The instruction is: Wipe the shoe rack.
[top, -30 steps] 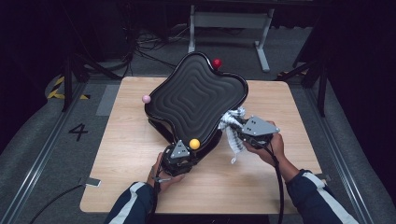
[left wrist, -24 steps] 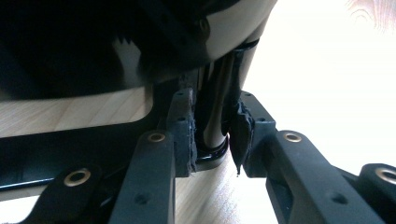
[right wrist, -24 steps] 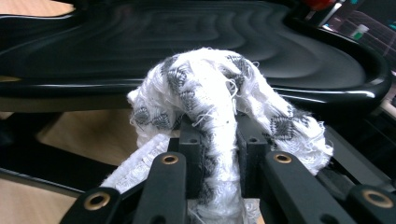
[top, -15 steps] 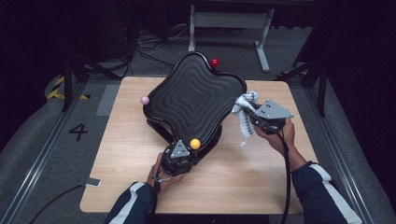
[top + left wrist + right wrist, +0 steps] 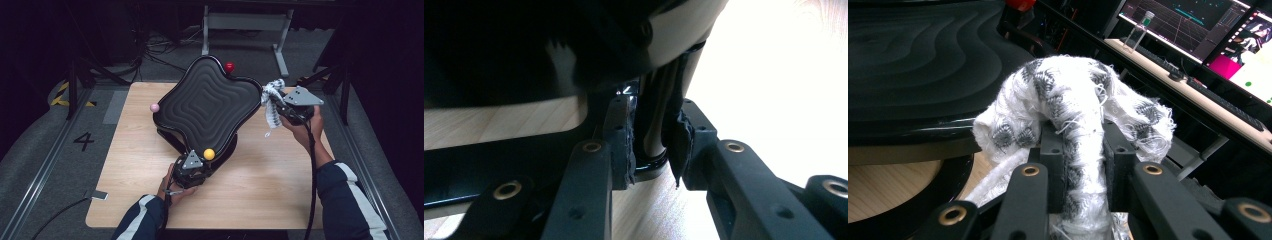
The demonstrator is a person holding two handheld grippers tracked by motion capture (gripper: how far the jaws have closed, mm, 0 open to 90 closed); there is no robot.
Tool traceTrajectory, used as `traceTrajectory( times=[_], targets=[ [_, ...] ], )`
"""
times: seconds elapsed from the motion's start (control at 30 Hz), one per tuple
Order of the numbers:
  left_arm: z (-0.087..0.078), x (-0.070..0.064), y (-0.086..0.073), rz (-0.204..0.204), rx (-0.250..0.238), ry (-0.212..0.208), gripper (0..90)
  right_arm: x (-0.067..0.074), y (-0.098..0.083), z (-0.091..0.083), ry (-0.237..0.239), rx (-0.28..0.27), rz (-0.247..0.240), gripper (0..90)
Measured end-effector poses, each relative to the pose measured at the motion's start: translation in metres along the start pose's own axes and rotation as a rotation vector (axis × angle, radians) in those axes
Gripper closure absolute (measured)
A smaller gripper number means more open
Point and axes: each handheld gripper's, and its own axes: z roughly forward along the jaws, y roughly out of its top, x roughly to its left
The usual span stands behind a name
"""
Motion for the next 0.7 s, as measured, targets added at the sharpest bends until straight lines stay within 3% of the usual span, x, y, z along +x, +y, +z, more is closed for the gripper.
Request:
traceTrajectory(
  times=[0.1,0.2,0.33,0.5,0.57,0.7],
  targets=[
    [0.0,0.001,0.0,0.005,0.002,-0.002,71.4,0.004,0.0,-0.001,0.024,-0.005,-0.001,77.3],
    [0.0,0.001,0.0,0.005,0.002,-0.002,71.3,0.019,-0.001,-0.007,0.033,-0.015,-0.051,77.5],
    [0.0,0.0,0.0,0.001,0.0,-0.001,71.2,0.036,-0.003,-0.014,0.091,-0.021,-0.073,77.4],
    [0.0,0.0,0.0,0.002,0.002,0.0,71.0,0.07,-0.006,-0.019,0.173,-0.022,-0.141,77.1],
    [0.0,0.0,0.0,0.001,0.002,0.0,71.0,0.089,-0.007,-0.019,0.229,-0.016,-0.168,77.1],
    [0.0,0.0,0.0,0.004,0.001,0.004,70.9,0.116,-0.008,-0.019,0.28,-0.018,-0.216,77.0]
  ],
)
